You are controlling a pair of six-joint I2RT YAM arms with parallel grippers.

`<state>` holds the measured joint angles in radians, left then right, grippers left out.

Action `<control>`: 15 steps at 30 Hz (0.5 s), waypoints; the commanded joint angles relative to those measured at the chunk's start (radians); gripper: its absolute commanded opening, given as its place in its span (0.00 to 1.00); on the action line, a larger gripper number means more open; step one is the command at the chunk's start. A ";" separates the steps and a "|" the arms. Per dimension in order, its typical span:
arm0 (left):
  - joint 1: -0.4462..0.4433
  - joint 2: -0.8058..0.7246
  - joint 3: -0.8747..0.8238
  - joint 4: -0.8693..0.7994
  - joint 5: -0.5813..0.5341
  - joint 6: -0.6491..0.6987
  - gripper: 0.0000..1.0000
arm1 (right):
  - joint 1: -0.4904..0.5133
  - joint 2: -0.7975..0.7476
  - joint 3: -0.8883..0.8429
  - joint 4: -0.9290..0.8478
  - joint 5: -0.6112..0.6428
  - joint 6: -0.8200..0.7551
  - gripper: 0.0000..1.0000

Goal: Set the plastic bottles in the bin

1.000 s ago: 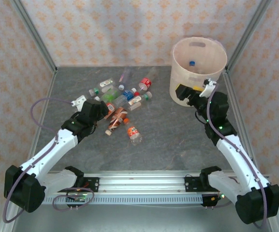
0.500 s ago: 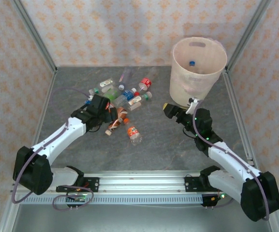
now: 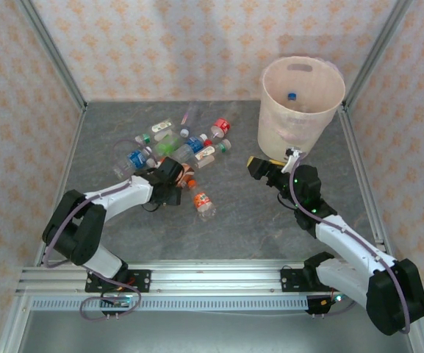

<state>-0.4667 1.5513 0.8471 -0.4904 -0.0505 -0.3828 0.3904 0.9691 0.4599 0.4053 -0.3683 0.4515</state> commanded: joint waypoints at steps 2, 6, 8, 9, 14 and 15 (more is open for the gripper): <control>-0.018 0.060 0.002 0.050 0.019 0.054 0.70 | 0.004 -0.001 0.028 0.029 0.028 -0.031 0.99; -0.030 0.113 0.002 0.068 -0.017 0.062 0.67 | 0.005 -0.001 0.026 0.027 0.038 -0.036 0.99; -0.032 0.141 0.004 0.086 -0.015 0.070 0.63 | 0.005 0.001 0.026 0.027 0.039 -0.038 0.99; -0.034 0.149 0.008 0.092 -0.009 0.077 0.61 | 0.004 0.002 0.028 0.027 0.039 -0.038 0.99; -0.073 0.152 0.000 0.119 -0.004 0.097 0.44 | 0.004 -0.003 0.029 0.020 0.036 -0.039 0.99; -0.080 0.146 -0.002 0.122 -0.007 0.098 0.42 | 0.004 -0.003 0.028 0.018 0.038 -0.039 0.99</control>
<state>-0.5293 1.6520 0.8680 -0.4301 -0.0463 -0.3058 0.3904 0.9699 0.4599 0.4053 -0.3466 0.4328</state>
